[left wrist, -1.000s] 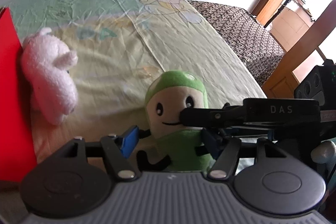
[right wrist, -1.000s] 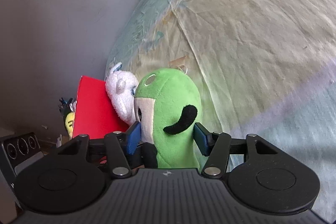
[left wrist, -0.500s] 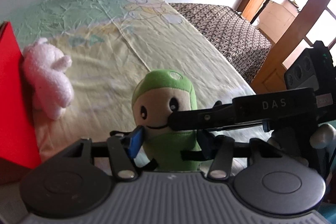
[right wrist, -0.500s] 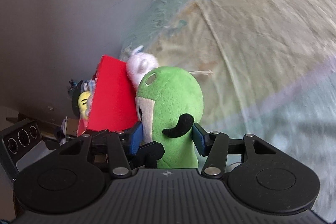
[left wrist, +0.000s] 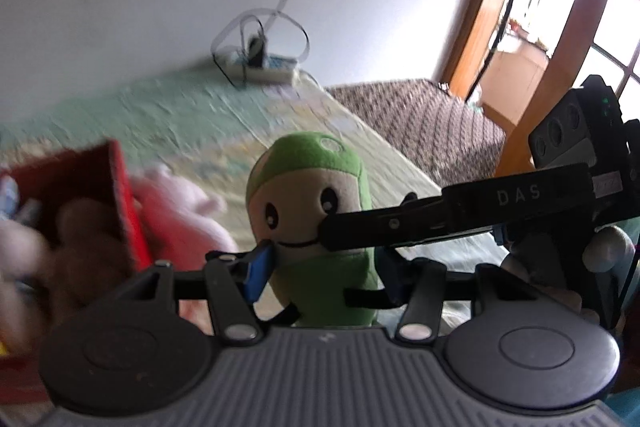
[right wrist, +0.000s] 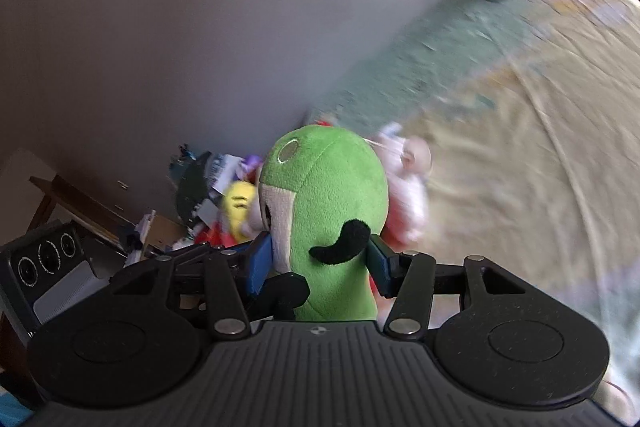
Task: Organize objects
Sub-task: 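Lift the green bean plush off the bed with the right gripper, then carry the green bean plush over the red box and lower it in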
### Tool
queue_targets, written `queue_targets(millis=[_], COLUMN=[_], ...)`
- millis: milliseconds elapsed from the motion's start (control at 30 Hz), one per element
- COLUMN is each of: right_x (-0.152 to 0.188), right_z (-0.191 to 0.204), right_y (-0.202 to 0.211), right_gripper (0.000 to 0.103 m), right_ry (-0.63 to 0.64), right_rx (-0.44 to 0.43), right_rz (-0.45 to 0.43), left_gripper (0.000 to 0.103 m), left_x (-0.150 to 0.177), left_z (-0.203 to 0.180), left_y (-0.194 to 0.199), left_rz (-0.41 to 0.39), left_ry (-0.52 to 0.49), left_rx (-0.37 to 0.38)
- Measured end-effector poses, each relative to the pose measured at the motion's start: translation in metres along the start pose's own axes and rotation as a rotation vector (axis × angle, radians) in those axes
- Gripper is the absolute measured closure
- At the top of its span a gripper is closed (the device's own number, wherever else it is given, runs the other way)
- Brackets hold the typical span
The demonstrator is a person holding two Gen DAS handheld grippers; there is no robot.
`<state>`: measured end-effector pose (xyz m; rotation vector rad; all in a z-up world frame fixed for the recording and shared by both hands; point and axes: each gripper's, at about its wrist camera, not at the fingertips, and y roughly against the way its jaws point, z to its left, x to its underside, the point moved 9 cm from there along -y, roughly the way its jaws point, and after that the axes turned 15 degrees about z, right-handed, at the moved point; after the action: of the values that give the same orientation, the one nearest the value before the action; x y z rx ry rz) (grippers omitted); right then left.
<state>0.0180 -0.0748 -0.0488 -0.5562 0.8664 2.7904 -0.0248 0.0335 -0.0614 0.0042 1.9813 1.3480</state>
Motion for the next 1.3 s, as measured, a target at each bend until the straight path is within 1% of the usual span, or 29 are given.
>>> queue_targets(millis=[200, 367, 467, 600, 733, 867, 967, 1133, 1300], right_x=[-0.025, -0.046, -0.055, -0.063, -0.061, -0.054, -0.049, -0.042, -0.039], right_z=[0.048, 0.083, 0.096, 0.105, 0.104, 0.095, 0.088, 0.080, 0.075], right_y=[-0.026, -0.052, -0.071, -0.096, -0.117, -0.132, -0.144, -0.156, -0.160], right_gripper=[0.049, 0.049, 0.049, 0.049, 0.049, 0.049, 0.048, 0.047, 0.043], right_ry=[0.103, 0.174, 0.202, 0.224, 0.234, 0.239, 0.231, 0.207, 0.209], right_rx=[-0.011, -0.008, 0.001, 0.029, 0.082, 0.147, 0.193, 0.235, 0.290], right_rz=[-0.048, -0.083, -0.089, -0.071, -0.030, 0.008, 0.039, 0.083, 0.094], left_gripper=[0.047, 0.047, 0.047, 0.047, 0.047, 0.047, 0.047, 0.047, 0.047], left_x=[-0.008, -0.014, -0.015, -0.011, -0.003, 0.007, 0.011, 0.021, 0.026], left_z=[0.042, 0.079, 0.101, 0.126, 0.152, 0.166, 0.172, 0.181, 0.181], left_y=[0.045, 0.072, 0.084, 0.089, 0.083, 0.072, 0.055, 0.038, 0.027], left_rz=[-0.097, -0.160, -0.183, -0.189, -0.167, -0.128, -0.089, -0.036, 0.004], left_ry=[-0.008, -0.014, -0.011, 0.017, 0.062, 0.093, 0.113, 0.131, 0.138], left_rx=[-0.033, -0.065, -0.087, -0.099, -0.084, -0.060, -0.043, -0.026, -0.009])
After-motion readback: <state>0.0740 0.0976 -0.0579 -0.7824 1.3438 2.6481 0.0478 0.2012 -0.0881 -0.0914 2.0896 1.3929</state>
